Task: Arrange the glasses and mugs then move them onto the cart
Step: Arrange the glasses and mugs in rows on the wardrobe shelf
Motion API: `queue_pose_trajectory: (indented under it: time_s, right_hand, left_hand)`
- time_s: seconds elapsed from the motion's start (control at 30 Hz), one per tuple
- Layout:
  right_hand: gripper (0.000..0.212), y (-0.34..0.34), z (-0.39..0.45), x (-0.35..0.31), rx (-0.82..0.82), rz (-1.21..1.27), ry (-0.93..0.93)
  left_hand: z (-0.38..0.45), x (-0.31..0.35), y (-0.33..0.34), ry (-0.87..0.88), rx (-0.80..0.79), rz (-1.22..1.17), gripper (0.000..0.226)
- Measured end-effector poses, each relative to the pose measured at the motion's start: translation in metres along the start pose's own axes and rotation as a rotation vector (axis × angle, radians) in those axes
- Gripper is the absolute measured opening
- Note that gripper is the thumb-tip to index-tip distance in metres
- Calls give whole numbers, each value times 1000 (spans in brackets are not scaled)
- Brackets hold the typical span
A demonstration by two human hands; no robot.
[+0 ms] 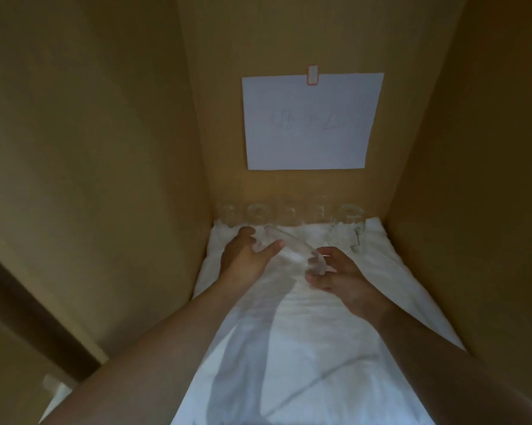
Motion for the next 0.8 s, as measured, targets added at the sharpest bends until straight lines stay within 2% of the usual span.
queue_pose_trajectory:
  time_s: [0.07,0.2,0.4,0.57,0.8]
  right_hand:
    - [51,-1,8,-11,54,-67,-36]
    - [63,25,28,-30,17,-365,-94]
    - [75,109,61,-68,-91,-846,-342]
    - [75,150,85,-70,-139,-967,-439]
    - [74,170,114,-63,-153,-925,-388]
  left_hand:
    - [2,-18,-11,-4,35,190,77]
    - [-5,-48,-6,-5,-58,494,66]
    - [-21,-68,-1,56,-93,609,65]
    - [-25,-79,-8,41,-93,610,68]
    - [-29,-84,-18,0,-49,653,65]
Point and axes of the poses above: each hand's wrist, its own z-axis towards the middle knuckle, its own y-axis out of the palm, x = y × z, the point moved 9 cm from there along z, towards the middle knuckle, and after that the axes turned 1 degree about -y, right-handed, at the moved point
